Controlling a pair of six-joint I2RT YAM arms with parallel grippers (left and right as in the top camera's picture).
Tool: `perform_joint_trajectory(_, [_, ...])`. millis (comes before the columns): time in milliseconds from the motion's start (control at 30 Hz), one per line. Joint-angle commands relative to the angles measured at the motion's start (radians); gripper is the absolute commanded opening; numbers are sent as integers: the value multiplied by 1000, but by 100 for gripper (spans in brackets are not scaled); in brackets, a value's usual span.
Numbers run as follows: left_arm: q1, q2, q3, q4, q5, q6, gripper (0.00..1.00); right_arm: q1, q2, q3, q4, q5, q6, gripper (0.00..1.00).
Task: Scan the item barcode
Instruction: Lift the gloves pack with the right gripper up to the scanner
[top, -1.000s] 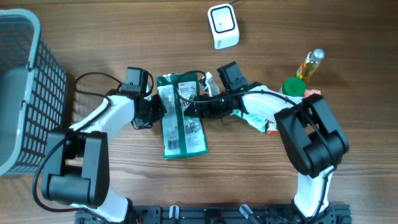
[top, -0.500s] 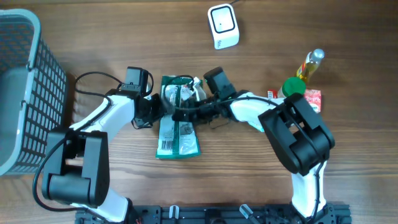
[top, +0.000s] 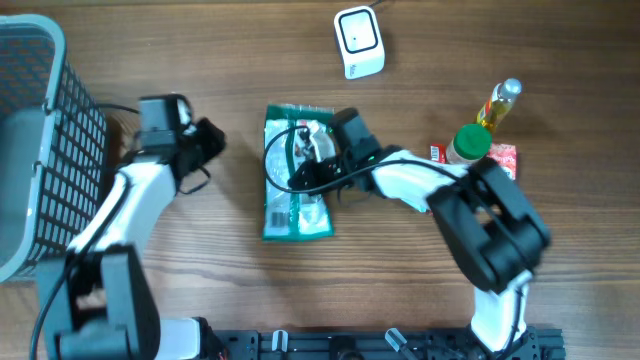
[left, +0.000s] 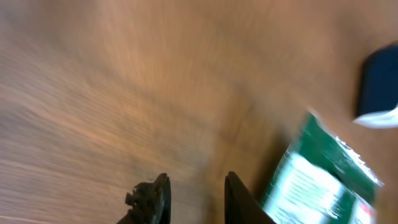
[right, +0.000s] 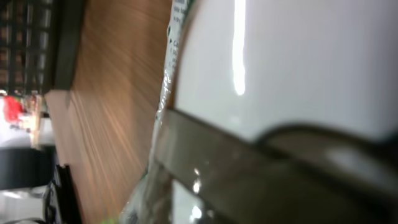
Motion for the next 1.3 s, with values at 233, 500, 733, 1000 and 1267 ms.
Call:
perform_joint_trajectory(233, [70, -79, 1, 50, -3, 102, 100, -34, -383, 522, -686, 385, -675, 4])
perform_joint_trajectory(500, [70, -79, 1, 50, -3, 102, 100, -34, -320, 929, -881, 642, -864, 6])
perform_joint_trajectory(733, [69, -79, 1, 50, -3, 102, 100, -37, -104, 928, -629, 874, -1083, 4])
perform_joint_trajectory(1000, [69, -79, 1, 50, -3, 102, 100, -38, 229, 928, -147, 1184, -1384, 4])
perform_joint_trajectory(1267, [69, -79, 1, 50, -3, 102, 100, -63, 407, 924, 105, 1278, -1517, 4])
